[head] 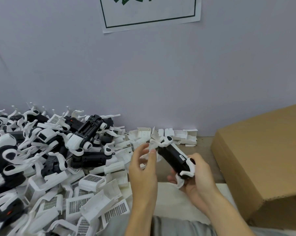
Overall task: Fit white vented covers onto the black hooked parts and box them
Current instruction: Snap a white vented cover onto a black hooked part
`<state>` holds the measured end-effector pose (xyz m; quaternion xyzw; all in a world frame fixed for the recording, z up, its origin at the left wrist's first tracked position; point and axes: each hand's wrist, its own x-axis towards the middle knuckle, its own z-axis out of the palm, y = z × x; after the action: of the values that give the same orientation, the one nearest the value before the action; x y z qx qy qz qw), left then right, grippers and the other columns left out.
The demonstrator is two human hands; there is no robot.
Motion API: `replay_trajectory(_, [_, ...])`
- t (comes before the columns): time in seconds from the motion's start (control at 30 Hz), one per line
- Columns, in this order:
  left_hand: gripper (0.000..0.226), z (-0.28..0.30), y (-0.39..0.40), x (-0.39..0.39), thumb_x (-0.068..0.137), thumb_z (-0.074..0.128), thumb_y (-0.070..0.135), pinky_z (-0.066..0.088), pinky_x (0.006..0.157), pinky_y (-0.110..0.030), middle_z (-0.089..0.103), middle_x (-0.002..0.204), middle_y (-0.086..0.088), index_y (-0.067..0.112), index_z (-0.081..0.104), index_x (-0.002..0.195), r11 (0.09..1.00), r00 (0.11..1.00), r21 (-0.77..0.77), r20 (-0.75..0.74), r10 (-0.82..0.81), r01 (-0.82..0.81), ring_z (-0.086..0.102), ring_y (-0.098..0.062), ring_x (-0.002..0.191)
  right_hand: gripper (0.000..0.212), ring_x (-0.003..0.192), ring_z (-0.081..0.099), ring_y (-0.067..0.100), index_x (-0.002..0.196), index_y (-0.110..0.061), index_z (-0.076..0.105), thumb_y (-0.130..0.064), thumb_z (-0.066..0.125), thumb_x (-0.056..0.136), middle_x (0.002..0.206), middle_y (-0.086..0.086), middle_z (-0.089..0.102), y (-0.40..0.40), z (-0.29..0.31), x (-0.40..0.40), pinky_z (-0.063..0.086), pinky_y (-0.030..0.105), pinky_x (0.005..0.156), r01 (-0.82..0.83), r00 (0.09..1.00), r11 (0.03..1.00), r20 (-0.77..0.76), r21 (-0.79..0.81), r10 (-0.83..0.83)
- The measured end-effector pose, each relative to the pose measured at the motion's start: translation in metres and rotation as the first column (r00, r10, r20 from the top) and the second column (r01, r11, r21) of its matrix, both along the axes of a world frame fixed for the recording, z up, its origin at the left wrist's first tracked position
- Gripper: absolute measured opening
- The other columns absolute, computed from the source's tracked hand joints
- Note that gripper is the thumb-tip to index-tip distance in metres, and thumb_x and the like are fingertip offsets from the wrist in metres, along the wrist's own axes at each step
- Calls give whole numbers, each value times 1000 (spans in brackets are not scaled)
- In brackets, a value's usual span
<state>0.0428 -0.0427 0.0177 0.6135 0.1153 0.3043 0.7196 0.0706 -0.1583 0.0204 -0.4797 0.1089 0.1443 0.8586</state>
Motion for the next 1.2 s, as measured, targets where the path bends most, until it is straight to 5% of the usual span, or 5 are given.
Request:
replay_trajectory(0.27, [16,0,0,2,98,60,19,53,77,-26,72,82,20,28,73,96,999,999,-15,15,-42,42,64,4,78,23,47,45,23,69,-7,54,-23,48,85,62,12,45,-1,10,-8,52,34,49,-167,984,974,-39,153,175])
replay_trajectory(0.53, [31,4,9,1,99,53,37,53,84,-36,78,96,2,32,80,85,967,999,-249,11,-44,46,72,-14,89,20,65,61,21,95,-8,71,-22,57,92,82,14,61,-17,16,-7,51,34,59,-218,937,944,217,-247,273])
replay_trajectory(0.8, [33,6,11,-2,73,62,62,52,76,-28,74,76,9,33,78,71,981,997,-178,20,-76,79,67,-7,77,52,106,63,8,104,-41,73,-7,88,67,107,-12,72,-34,39,-11,58,34,86,88,716,703,536,-705,447])
replay_trajectory(0.93, [42,8,10,-5,81,66,63,58,81,-39,78,100,-4,26,80,94,955,982,-228,45,-183,189,72,-23,101,58,106,53,-5,96,-44,73,0,85,60,106,-34,62,-32,45,-10,41,7,84,295,615,576,612,-763,496])
replay_trajectory(1.2, [32,8,12,-1,75,69,40,58,60,-31,73,92,-14,13,75,90,875,968,-414,135,-213,251,71,-23,81,61,114,44,-5,102,-43,67,4,78,63,116,-38,50,-23,43,-8,29,1,93,435,488,463,635,-772,599])
